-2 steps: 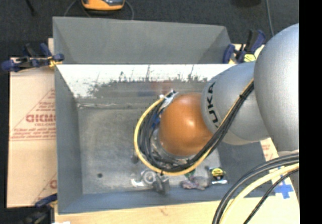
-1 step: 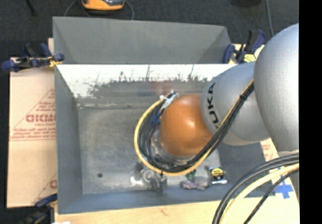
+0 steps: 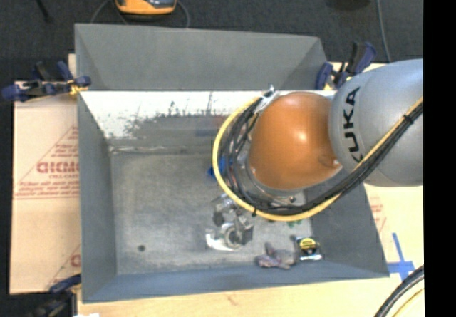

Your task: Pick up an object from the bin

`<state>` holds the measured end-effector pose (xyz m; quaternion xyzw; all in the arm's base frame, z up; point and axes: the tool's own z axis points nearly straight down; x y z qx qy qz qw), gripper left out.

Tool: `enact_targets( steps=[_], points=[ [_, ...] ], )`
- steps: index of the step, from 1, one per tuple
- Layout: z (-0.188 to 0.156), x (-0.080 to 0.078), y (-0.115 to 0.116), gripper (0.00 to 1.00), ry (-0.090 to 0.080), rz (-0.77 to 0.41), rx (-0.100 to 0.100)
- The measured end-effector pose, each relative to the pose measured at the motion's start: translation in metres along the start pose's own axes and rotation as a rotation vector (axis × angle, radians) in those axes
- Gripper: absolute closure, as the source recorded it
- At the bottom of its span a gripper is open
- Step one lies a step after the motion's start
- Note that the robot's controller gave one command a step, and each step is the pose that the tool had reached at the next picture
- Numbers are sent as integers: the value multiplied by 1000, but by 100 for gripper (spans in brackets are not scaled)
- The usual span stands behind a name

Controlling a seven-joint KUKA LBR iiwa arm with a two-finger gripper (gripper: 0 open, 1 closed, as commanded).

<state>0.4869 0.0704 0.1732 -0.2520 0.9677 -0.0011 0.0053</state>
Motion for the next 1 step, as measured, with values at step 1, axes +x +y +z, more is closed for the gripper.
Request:
enact_targets(
  steps=[1],
  points=[
    [-50, -1, -13, 100, 2, -7, -1]
  ],
)
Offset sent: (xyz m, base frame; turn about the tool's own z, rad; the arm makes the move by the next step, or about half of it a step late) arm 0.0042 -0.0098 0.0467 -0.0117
